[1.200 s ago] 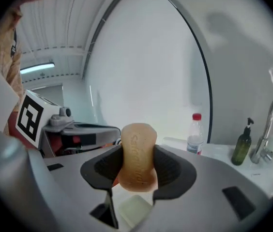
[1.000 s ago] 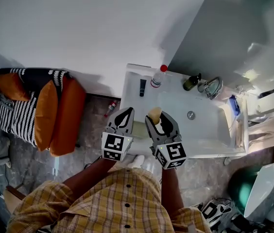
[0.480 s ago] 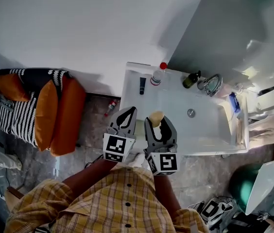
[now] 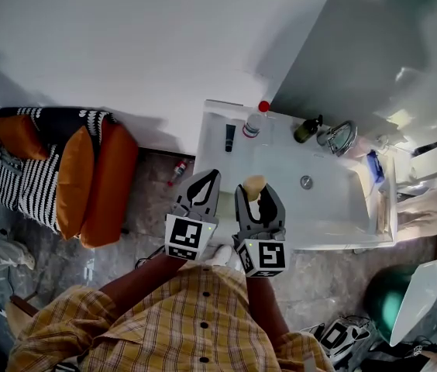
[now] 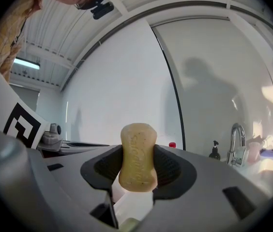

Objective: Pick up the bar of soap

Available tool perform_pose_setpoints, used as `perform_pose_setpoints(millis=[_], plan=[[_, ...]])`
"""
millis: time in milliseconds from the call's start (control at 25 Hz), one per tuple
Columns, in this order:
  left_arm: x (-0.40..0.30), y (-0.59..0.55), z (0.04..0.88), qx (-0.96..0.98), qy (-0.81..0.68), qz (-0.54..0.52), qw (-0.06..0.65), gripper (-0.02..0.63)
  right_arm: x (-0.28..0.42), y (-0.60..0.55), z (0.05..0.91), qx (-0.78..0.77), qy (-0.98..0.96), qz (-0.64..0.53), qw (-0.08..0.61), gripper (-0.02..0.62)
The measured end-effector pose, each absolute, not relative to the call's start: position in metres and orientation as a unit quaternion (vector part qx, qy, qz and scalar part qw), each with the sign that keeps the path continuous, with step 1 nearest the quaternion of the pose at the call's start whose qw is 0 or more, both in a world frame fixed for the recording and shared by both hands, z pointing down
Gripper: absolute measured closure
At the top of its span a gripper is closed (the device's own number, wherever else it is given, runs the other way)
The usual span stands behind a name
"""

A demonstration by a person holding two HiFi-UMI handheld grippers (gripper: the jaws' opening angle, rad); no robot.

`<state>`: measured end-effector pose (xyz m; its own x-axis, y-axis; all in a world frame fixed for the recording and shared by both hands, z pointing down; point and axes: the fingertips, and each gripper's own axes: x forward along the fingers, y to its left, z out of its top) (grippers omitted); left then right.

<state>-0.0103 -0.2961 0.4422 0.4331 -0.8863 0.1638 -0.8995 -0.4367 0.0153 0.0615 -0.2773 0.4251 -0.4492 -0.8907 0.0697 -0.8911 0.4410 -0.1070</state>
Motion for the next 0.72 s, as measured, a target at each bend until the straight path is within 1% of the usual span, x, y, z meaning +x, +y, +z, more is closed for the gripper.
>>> perform_pose_setpoints(millis=[720], plan=[[-0.0102,-0.2899,0.4436,0.848,-0.524,0.069,0.038,0.597,0.0636,-0.2807,0.4341,0.525,-0.848,0.068,0.010,0.383]])
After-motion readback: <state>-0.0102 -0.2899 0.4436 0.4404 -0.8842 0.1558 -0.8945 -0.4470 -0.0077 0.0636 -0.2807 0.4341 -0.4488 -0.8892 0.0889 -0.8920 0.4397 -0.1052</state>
